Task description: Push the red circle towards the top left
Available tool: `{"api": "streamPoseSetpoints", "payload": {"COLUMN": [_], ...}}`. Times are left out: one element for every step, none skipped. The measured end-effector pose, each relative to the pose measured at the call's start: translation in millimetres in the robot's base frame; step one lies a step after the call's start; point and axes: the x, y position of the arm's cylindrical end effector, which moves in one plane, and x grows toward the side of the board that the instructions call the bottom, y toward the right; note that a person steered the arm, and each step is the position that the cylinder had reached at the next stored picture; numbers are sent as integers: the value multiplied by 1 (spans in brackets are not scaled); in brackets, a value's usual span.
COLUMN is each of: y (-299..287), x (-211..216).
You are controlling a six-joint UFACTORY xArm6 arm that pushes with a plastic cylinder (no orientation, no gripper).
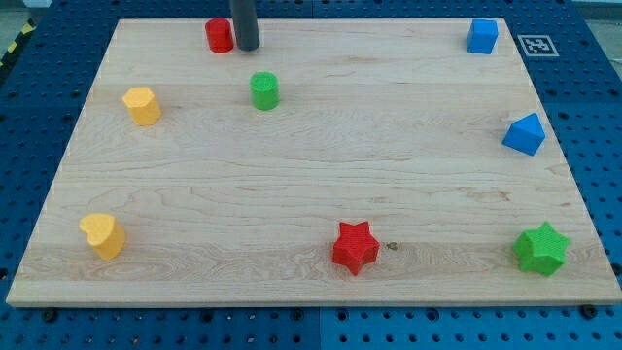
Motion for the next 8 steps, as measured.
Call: {"api": "streamPoseSetpoints", "payload": {"y": [3,-10,-42,-77,-107,-115,-94,-41], "x": [3,-8,-23,-27,-27,-27,-22,-8]}}
